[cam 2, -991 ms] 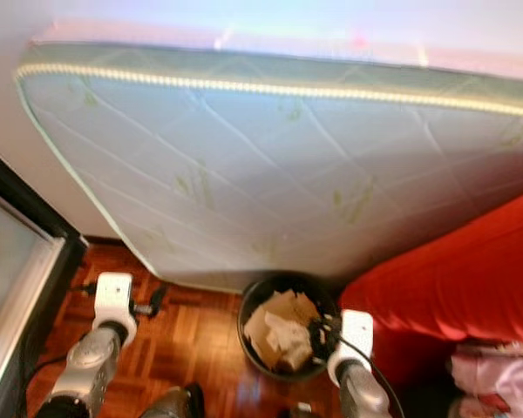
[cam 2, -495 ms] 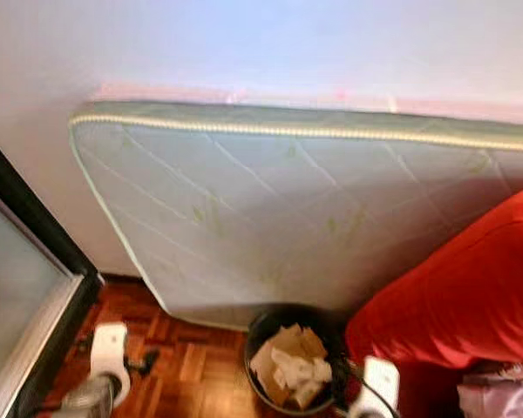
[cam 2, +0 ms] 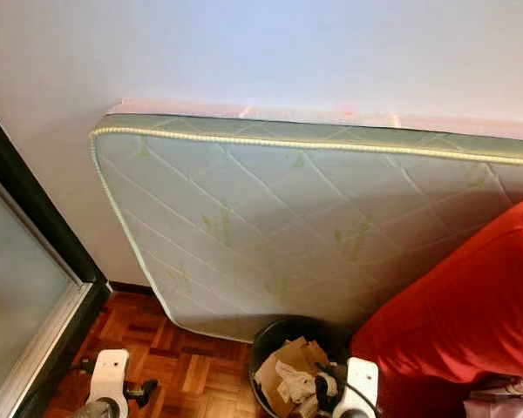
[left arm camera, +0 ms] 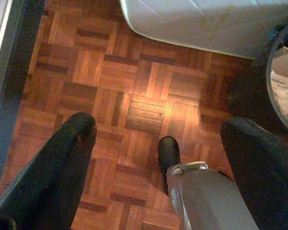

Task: Clean up the room

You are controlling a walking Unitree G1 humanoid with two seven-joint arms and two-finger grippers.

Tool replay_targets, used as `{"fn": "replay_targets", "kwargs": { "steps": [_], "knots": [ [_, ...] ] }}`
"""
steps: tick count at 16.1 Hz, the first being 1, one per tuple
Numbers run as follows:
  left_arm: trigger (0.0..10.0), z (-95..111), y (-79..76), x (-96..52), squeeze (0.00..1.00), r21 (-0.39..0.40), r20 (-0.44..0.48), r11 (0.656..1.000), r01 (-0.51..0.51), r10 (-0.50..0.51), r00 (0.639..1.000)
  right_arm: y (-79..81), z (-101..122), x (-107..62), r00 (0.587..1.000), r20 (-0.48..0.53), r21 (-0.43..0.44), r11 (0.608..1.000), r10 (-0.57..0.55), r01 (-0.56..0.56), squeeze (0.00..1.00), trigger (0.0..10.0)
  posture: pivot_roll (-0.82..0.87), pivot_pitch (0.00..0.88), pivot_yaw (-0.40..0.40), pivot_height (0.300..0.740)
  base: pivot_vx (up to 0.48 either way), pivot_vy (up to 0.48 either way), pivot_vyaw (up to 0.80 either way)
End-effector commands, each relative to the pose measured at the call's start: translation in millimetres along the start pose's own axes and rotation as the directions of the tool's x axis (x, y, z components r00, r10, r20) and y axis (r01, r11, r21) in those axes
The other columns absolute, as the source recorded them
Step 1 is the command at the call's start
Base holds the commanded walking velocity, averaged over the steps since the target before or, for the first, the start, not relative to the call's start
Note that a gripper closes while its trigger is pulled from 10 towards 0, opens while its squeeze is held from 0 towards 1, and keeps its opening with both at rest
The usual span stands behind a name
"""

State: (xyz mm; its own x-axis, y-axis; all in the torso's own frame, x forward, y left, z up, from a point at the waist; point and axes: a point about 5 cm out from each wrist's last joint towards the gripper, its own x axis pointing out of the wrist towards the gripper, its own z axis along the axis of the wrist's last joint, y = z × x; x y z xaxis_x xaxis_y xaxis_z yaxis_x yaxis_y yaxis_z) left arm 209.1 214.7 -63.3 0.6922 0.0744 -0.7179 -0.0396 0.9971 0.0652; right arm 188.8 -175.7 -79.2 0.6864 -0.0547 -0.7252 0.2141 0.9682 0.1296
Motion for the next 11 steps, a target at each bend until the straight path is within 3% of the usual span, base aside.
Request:
{"fn": "replay_targets", "kwargs": {
  "steps": [1, 5, 11],
  "knots": [
    [10.0, -1, -3.5, 0.6, 0.0, 0.004, -0.012, 1.0, 0.005, -0.005, 1.0, -0.2, 4, 1.1, 1.0, 0.004, -0.013, 1.0, 0.006, -0.006, 0.0, 10.0, 0.03, 0.0, -0.017, 0.74, 0.0, 0.0, 0.0],
    [10.0, -3, -17.2, 1.2, 0.0, 0.006, -0.013, 0.999, 0.034, -0.034, 0.999, -1.2, -1, -0.3, 0.999, -0.02, -0.059, 0.998, 0.028, -0.029, 0.0, 10.0, 0.05, 0.0, -0.051, 0.74, 0.0, 0.0, 0.0],
    [10.0, -15, -14.9, -2.1, 0.0, 0.006, -0.051, 1.0, 0.026, -0.026, 0.998, -1.8, -7, -2.4, 0.999, -0.031, -0.082, 0.996, 0.04, -0.043, 0.0, 10.0, 0.03, 0.047, -0.047, 0.74, 0.0, 0.0, 0.0]
  ]
}}
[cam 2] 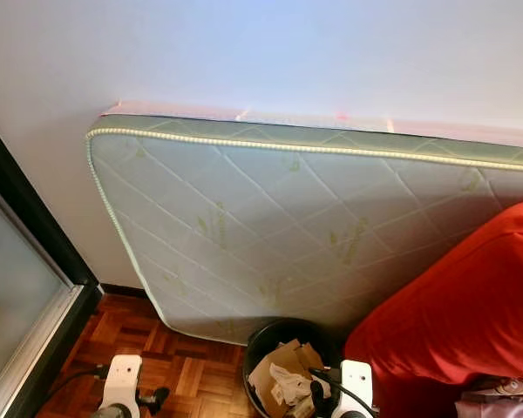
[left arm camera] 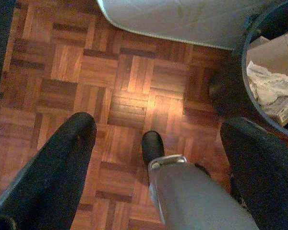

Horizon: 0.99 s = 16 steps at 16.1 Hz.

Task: Clean up the room

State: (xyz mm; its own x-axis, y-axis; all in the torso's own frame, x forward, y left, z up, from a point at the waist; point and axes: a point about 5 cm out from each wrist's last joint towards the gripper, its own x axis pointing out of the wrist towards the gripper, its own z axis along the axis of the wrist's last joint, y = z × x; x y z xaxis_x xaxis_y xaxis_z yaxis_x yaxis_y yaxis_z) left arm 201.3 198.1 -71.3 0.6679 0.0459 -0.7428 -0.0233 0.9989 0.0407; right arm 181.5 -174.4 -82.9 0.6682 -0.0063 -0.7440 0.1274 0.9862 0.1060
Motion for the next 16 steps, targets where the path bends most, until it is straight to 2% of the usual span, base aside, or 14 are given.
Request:
{"fn": "replay_targets", "kwargs": {
  "steps": [1, 5, 10, 16],
  "knots": [
    [10.0, -5.3, 2.4, -1.4, 0.0, 0.013, -0.018, 1.0, -0.003, 0.003, 1.0, -0.3, 1.3, 0.0, 1.0, 0.009, -0.002, 1.0, 0.002, -0.002, 0.0, 10.0, 0.03, 0.05, -0.046, 0.74, 0.0, 0.0, 0.0],
    [10.0, -7.0, 4.5, -2.2, 0.0, 0.026, -0.02, 1.0, 0.003, -0.002, 1.0, 5.1, 1.4, 0.6, 1.0, 0.011, -0.01, 1.0, 0.017, -0.017, 0.0, 10.0, 0.03, 0.059, -0.036, 0.74, 0.0, 0.0, 0.0],
    [10.0, -7.4, -0.1, -1.7, 0.0, 0.029, -0.024, 1.0, 0.008, -0.007, 1.0, 4.5, -1.8, -0.2, 1.0, 0.001, -0.008, 1.0, 0.013, -0.013, 0.0, 10.0, 0.02, 0.073, -0.035, 0.74, 0.0, 0.0, 0.0],
    [10.0, -7.4, -0.7, -1.5, 0.0, 0.033, -0.026, 0.999, 0.007, -0.006, 1.0, 8.1, -4.2, -0.4, 1.0, -0.009, -0.01, 1.0, 0.021, -0.021, 0.0, 10.0, 0.03, 0.077, -0.029, 0.74, -0.251, 0.0, 0.0]
  ]
}}
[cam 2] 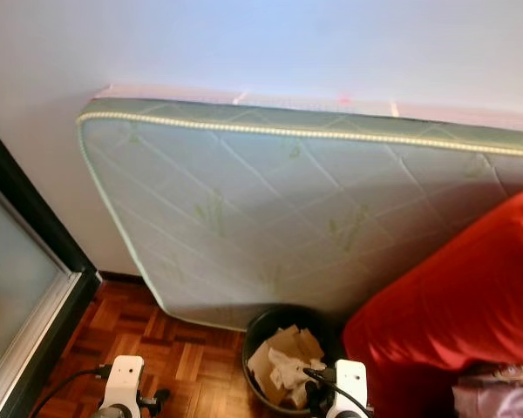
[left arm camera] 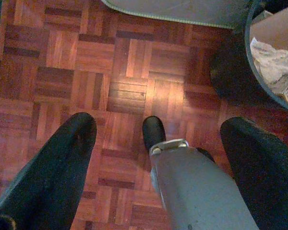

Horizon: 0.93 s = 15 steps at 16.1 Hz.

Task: Clean up the room

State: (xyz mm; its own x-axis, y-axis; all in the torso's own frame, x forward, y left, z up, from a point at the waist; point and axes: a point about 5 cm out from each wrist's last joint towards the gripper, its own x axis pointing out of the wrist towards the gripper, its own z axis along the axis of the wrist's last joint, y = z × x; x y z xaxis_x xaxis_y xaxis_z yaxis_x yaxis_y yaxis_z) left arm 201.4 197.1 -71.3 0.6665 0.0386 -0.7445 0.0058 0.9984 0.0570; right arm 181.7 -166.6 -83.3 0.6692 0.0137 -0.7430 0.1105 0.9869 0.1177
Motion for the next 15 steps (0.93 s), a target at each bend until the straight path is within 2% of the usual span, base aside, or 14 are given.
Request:
{"fn": "replay_targets", "kwargs": {
  "steps": [1, 6, 15],
  "knots": [
    [10.0, -7, -0.1, -1.6, 0.0, 0.003, -0.023, 1.0, 0.0, 0.0, 1.0, 0.7, -3, -0.7, 1.0, -0.007, -0.003, 1.0, 0.0, 0.0, 0.0, 10.0, 0.03, 0.078, -0.028, 0.74, -0.27, 0.0, 0.0],
    [10.0, 1, -5.5, 1.1, 0.0, 0.008, -0.004, 1.0, 0.006, -0.006, 1.0, 1.1, -3, -0.6, 1.0, -0.011, -0.003, 1.0, 0.001, -0.001, 0.0, 10.0, 0.04, 0.08, -0.031, 0.74, -0.272, 0.0, 0.0],
    [10.0, 3, -4.7, 1.0, 0.0, 0.01, 0.016, 1.0, 0.007, -0.007, 1.0, 1.6, -4, -0.7, 1.0, -0.014, -0.003, 1.0, 0.005, -0.005, 0.0, 10.0, 0.05, 0.076, -0.033, 0.74, -0.273, 0.0, 0.0]
  ]
}}
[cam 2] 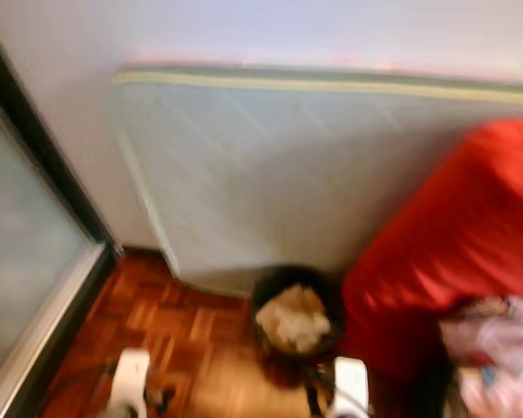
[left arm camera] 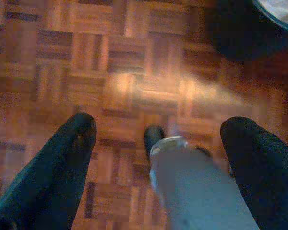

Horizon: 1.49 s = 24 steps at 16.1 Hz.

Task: Clean up the room

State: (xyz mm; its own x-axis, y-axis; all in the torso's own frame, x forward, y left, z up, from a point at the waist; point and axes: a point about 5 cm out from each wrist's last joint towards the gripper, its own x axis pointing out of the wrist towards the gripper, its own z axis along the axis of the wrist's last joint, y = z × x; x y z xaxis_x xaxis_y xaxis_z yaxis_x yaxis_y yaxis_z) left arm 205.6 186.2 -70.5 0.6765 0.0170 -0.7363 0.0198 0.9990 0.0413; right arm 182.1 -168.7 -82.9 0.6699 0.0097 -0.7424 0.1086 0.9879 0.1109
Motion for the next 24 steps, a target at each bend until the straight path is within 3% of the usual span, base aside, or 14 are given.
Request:
{"fn": "replay_targets", "kwargs": {
  "steps": [1, 13, 20, 24],
  "knots": [
    [10.0, -1.2, 6.6, -1.2, 0.0, 0.01, 0.004, 1.0, -0.014, 0.014, 1.0, 3.5, -4.8, -0.8, 1.0, -0.016, 0.002, 1.0, 0.01, -0.01, 0.0, 10.0, 0.05, 0.076, -0.033, 0.74, -0.274, 0.0, 0.0],
    [10.0, -4.4, 10.0, -2.1, 0.0, 0.009, -0.011, 1.0, -0.019, 0.019, 1.0, 3.8, -4.5, -0.3, 1.0, -0.027, -0.003, 1.0, 0.011, -0.011, 0.0, 10.0, 0.04, 0.073, -0.036, 0.74, -0.272, 0.0, 0.0],
    [10.0, -3.1, 9.8, -1.6, 0.0, 0.002, -0.012, 1.0, -0.021, 0.021, 1.0, 2.9, -7.3, -0.7, 0.999, -0.047, -0.003, 1.0, 0.008, -0.008, 0.0, 10.0, 0.03, 0.055, -0.032, 0.74, 0.0, 0.0, 0.0],
    [10.0, -4.0, 13.7, -1.9, 0.0, 0.004, -0.026, 1.0, -0.024, 0.024, 0.999, 3.3, -10.2, -1.4, 0.998, -0.061, -0.015, 1.0, 0.012, -0.013, 0.0, 10.0, 0.03, 0.03, -0.029, 0.74, 0.0, 0.0, -0.72]
  ]
}}
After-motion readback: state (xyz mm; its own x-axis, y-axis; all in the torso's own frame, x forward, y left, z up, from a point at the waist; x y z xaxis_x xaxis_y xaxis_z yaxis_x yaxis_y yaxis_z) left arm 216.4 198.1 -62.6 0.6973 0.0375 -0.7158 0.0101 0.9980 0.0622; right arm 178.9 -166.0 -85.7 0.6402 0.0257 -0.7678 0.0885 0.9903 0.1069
